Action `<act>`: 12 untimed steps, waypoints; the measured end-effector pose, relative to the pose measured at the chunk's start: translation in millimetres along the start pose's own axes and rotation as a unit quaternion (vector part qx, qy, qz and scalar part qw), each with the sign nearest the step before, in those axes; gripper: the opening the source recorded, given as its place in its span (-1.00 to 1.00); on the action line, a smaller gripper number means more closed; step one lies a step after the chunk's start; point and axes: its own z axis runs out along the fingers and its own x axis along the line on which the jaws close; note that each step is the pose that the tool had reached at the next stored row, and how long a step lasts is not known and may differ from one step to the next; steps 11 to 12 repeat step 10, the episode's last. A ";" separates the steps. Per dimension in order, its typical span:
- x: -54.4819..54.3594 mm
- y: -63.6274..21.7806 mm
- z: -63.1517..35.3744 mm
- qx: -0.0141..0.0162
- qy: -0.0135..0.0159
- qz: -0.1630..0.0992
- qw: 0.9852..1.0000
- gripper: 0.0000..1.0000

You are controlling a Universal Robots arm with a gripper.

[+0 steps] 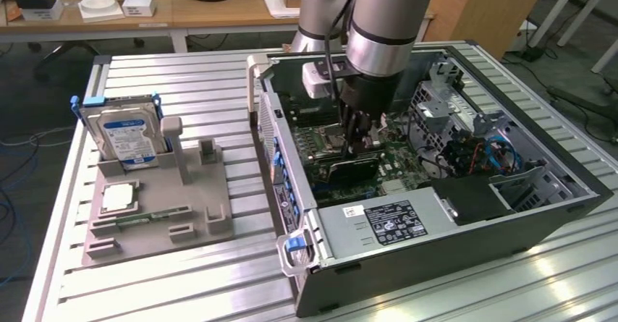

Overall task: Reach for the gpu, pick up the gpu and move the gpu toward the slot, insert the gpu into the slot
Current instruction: 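Insert the gpu into the slot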

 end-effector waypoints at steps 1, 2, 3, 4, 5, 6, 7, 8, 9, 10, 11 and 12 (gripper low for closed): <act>0.0 0.0 0.0 0.000 0.000 0.000 1.000 -0.73; 0.0 0.0 0.0 0.000 0.000 0.000 1.000 -0.73; 0.0 0.0 0.0 0.000 0.000 0.000 1.000 -0.80; 0.0 0.0 0.0 0.000 0.000 0.000 1.000 -0.80; 0.0 0.0 0.0 0.000 0.000 0.000 1.000 -0.80; 0.0 0.0 0.0 0.000 0.000 0.000 1.000 -0.80; 0.0 0.0 0.0 0.000 0.000 0.000 1.000 -0.80; 0.0 0.0 0.0 0.000 0.000 0.000 1.000 -0.80; 0.0 0.0 0.0 0.000 0.000 0.000 1.000 -0.80; 0.0 0.0 0.0 0.000 0.000 0.000 1.000 -0.80; 0.0 0.0 0.0 0.000 0.000 0.000 1.000 -0.80; 0.0 0.0 0.0 0.000 0.000 0.000 1.000 -0.80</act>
